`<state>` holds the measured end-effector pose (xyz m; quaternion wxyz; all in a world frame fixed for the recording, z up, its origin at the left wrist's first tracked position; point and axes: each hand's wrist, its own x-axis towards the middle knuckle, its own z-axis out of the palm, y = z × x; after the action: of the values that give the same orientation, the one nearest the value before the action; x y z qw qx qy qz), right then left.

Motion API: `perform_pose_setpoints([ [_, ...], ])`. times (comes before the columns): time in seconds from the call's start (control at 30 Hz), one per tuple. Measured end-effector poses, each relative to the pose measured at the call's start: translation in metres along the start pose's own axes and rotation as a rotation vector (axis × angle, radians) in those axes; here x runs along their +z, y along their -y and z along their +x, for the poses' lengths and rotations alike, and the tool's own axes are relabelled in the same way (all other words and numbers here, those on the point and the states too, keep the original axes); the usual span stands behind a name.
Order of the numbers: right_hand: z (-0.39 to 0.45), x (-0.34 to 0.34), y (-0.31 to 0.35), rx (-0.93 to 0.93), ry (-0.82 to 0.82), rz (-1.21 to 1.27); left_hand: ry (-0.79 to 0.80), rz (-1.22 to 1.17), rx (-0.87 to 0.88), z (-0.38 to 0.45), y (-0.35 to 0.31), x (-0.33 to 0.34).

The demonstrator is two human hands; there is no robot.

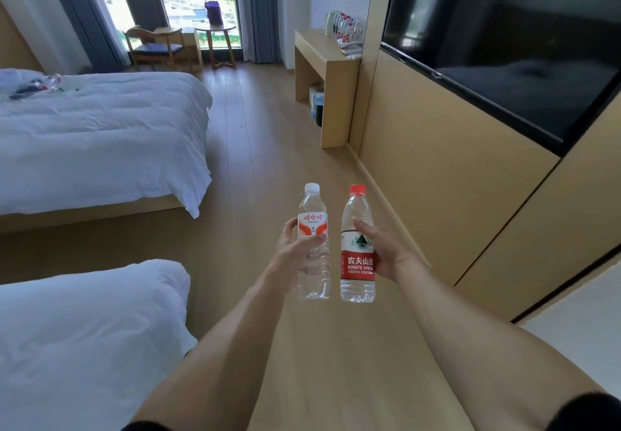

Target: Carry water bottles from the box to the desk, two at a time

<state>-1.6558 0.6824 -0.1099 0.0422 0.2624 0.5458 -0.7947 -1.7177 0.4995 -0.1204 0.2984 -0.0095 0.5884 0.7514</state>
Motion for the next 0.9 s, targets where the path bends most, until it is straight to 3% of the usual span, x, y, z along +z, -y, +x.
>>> perform_pose_setpoints([
  [0.33,0.159,0.005,0.053,0.011,0.060,-0.034,-0.052,-0.030,0.048,0.150,-0.047,-0.012],
  [0.9,0.456,0.009,0.226,0.075,0.175,-0.044,-0.228,0.053,0.071,0.435,-0.180,0.004],
])
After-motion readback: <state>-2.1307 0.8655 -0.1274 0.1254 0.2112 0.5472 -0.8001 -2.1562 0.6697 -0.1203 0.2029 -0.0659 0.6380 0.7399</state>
